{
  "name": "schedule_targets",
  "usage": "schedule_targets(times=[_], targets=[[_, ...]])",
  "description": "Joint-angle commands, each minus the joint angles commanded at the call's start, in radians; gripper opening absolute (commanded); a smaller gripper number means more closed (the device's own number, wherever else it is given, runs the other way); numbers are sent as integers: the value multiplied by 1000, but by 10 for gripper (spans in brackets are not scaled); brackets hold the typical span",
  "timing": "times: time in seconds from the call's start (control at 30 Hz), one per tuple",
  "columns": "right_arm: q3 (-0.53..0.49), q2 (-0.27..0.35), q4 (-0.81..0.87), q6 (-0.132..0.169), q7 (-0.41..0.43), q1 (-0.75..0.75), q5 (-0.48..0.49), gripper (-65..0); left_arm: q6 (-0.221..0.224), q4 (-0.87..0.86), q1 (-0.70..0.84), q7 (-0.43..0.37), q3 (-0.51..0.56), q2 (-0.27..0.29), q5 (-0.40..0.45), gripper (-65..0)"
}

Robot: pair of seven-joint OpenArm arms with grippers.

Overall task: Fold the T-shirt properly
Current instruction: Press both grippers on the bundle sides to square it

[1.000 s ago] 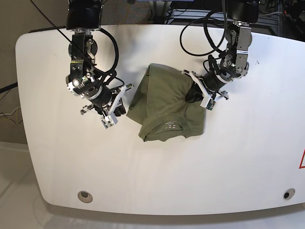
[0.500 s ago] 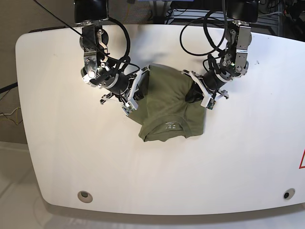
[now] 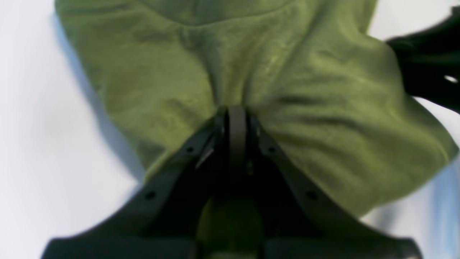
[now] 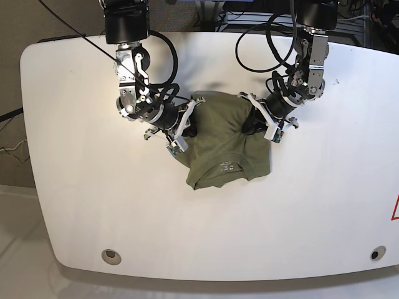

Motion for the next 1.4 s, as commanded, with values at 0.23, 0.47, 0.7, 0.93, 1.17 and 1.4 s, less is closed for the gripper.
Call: schedule_targets(times=[0.23,0.47,0.7,0.93,1.17,1.4], targets=[[0,0,-115,0,54,81,0,-650,0,-60,-31,-81,0,-2,3,-650],[0,0,-198,-5,91,152,-2,-650,0,-175,-126,-84,-2,-20,2,-650],[2,2,-247,-6,101,195,-2,-650,0,-244,-212,-86,-2,-43,-2,-650],[2,-2,-249,-8,135,207,-2,-650,0,-298,-275,-87,-3,-57,-2,-650],[5,-21,-247,-9,137,209,-2,-650,0,-293,-285,-87,-3,-57,-2,-650],[5,-25,-242,-9,137,212,2,-650,0,-261,-282,-87,-5,-57,-2,-650]])
